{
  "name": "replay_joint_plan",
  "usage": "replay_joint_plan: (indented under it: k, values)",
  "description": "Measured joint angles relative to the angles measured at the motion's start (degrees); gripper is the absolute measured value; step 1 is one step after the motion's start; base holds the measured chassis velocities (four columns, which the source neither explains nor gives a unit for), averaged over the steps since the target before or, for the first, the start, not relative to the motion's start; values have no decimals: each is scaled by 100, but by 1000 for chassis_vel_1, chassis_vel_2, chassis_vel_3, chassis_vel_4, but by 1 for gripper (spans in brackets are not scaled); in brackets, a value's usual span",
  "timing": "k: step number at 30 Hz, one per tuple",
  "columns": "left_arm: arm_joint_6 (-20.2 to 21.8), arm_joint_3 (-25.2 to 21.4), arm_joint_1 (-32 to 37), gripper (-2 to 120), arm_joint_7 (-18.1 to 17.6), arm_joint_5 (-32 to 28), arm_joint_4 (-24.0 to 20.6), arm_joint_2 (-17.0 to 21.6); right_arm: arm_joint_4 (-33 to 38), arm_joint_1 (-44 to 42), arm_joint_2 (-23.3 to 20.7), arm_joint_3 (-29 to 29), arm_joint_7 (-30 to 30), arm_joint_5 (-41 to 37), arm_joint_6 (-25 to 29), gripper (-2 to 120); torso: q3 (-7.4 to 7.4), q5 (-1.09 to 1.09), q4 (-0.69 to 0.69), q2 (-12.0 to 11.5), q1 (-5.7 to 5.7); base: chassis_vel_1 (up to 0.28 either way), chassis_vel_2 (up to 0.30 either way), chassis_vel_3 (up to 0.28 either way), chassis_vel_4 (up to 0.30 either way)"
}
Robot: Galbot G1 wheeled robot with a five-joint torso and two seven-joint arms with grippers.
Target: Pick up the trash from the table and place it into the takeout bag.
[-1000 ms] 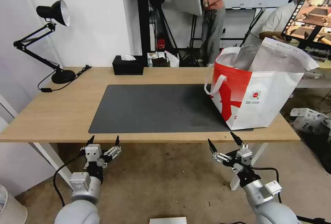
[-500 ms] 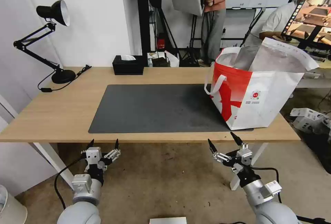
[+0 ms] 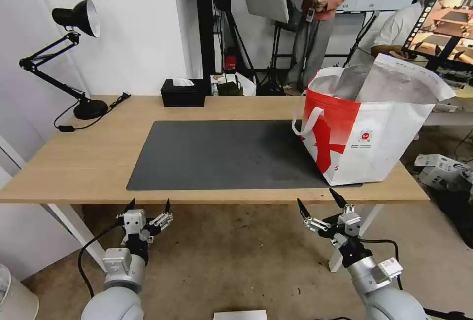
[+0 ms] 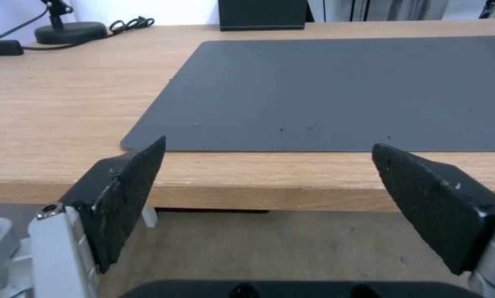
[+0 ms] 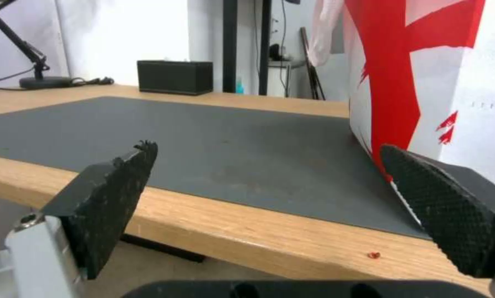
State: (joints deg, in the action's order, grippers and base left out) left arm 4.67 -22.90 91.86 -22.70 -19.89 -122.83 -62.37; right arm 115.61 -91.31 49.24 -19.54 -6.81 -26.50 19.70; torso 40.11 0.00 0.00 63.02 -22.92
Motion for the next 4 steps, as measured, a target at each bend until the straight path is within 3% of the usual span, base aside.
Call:
replay_joint_plan:
  k: [4]
  values:
    - [2,0,-1,100,2,-2,-2,1,0,0,0,0,0,0,0,100,0,0,0,0,0,0,0,0,0]
